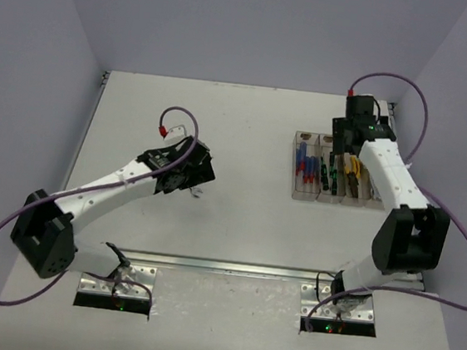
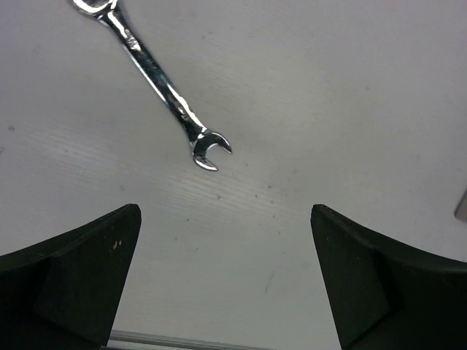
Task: Sort the tools into containers
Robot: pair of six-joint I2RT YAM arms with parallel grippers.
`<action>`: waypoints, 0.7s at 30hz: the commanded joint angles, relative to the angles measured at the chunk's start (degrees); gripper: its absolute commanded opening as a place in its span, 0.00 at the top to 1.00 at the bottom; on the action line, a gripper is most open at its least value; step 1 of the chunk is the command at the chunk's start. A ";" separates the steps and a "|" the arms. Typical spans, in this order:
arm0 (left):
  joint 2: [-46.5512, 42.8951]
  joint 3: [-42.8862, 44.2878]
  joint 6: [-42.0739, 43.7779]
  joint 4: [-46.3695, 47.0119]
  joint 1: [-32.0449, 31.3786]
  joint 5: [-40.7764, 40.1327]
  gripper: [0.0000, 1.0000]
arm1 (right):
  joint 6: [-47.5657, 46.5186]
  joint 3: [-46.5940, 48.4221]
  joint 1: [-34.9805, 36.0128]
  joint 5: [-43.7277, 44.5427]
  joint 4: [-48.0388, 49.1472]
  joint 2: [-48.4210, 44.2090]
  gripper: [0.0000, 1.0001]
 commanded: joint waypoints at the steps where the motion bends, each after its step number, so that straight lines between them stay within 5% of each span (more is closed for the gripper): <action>1: 13.55 10.67 -10.81 -8.66 8.46 -5.10 0.00 | 14.70 -9.92 7.35 -13.02 8.11 -10.34 0.01; 6: 27.81 17.42 -12.90 -10.08 14.71 -3.97 0.04 | 17.49 -17.07 7.27 -28.88 13.06 -15.62 0.01; 12: 37.35 21.90 -14.89 -11.20 16.38 -2.13 0.14 | 16.01 -18.79 7.31 -32.20 12.18 -20.60 0.01; 21: 33.75 11.13 -15.59 -4.65 16.35 4.35 0.32 | 14.96 -20.88 7.36 -34.41 14.41 -23.34 0.01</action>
